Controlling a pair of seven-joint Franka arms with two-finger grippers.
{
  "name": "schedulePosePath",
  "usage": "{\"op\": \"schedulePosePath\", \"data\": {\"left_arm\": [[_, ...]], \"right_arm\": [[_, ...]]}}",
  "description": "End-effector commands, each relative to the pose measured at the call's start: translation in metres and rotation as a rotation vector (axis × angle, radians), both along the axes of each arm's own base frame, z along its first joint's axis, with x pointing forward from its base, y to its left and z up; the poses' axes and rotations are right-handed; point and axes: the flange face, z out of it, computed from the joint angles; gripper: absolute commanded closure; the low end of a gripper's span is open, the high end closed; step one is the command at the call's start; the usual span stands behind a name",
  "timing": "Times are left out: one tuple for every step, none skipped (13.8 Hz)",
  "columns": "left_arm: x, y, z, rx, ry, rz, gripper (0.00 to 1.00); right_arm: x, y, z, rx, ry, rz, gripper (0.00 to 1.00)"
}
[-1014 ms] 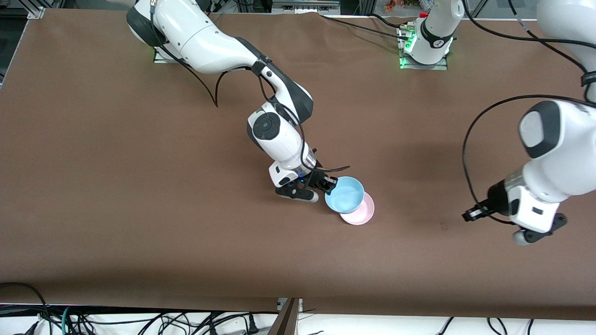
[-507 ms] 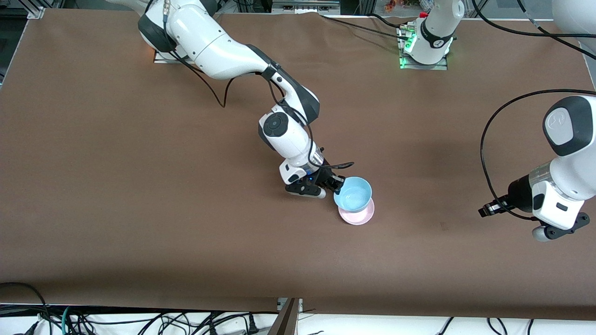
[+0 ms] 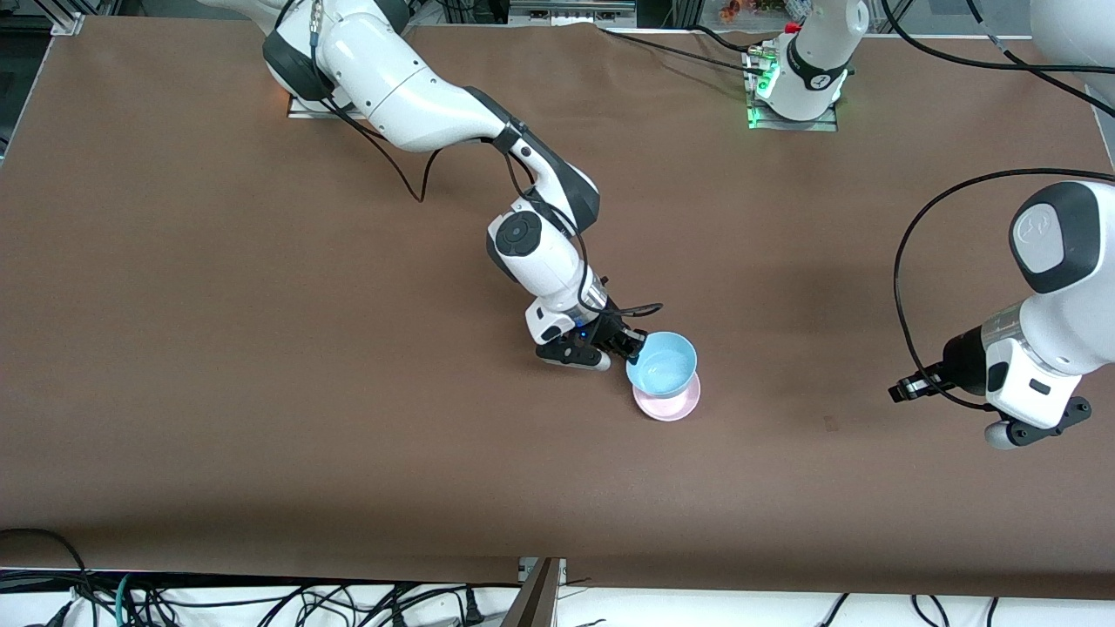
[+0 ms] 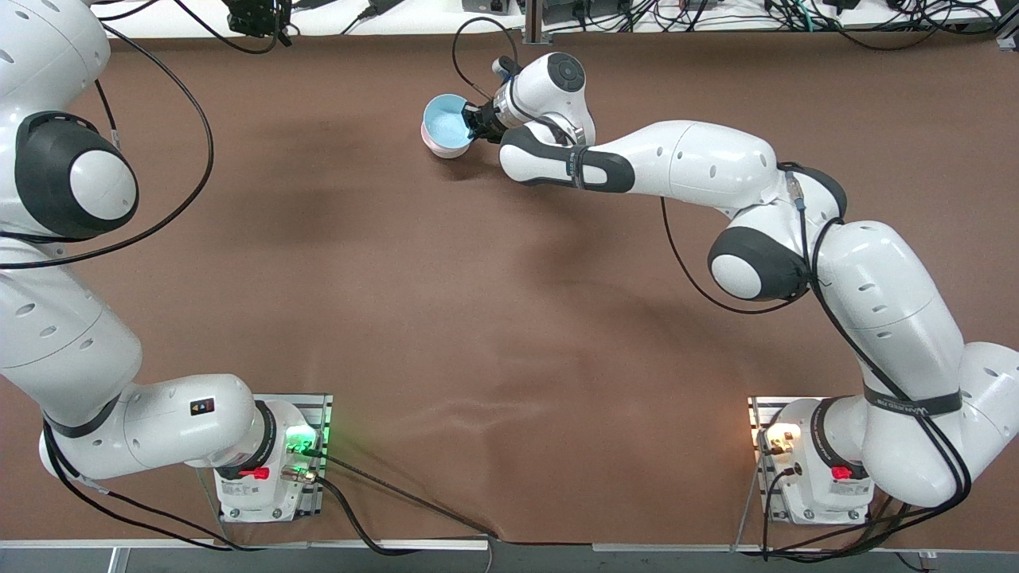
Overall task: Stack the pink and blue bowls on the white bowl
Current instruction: 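Lower the blue bowl into the pink bowl with the right gripper, then open the right gripper and lift it off the blue bowl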
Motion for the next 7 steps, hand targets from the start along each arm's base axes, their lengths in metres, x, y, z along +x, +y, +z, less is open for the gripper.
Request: {"op": "schedulePosePath", "data": {"left_arm": [[-0.0091,0.0001,0.0039,-0.005,0.011,-0.028,1.00],[-0.0099,-0.0002,0.0045,-0.004,0.011,-0.028,1.00],[-0.0109,-0.0005,0.0032,-0.004,0.015,-0.029,1.00],[-0.0109,-0.0005,0.0031,-0.004,0.015,-0.029,1.00],[-0.0110,-0.0006,0.0042,-0.003,0.014,-0.029,1.00],[-0.0110,-0.0006,0.0042,-0.003,0.014,-0.029,1.00],[-0.0112,-0.0005,0.0040,-0.002,0.015,-0.030,1.00]], "right_arm": [[0.0027,0.0032,-0.0086,0.035,-0.013,-0.022,1.00],[0.0024,0.0031,-0.0094,0.034,-0.012,-0.022,1.00],[0.0023,0.0030,-0.0107,0.033,-0.011,-0.022,1.00],[0.0024,0.0031,-0.0094,0.037,-0.007,-0.031,1.00],[0.0024,0.0032,-0.0094,0.039,-0.004,-0.036,0.85],[0.0019,0.0036,-0.0095,0.036,-0.007,-0.032,0.01],[0.0015,0.0042,-0.0085,0.037,-0.004,-0.031,0.00]]}}
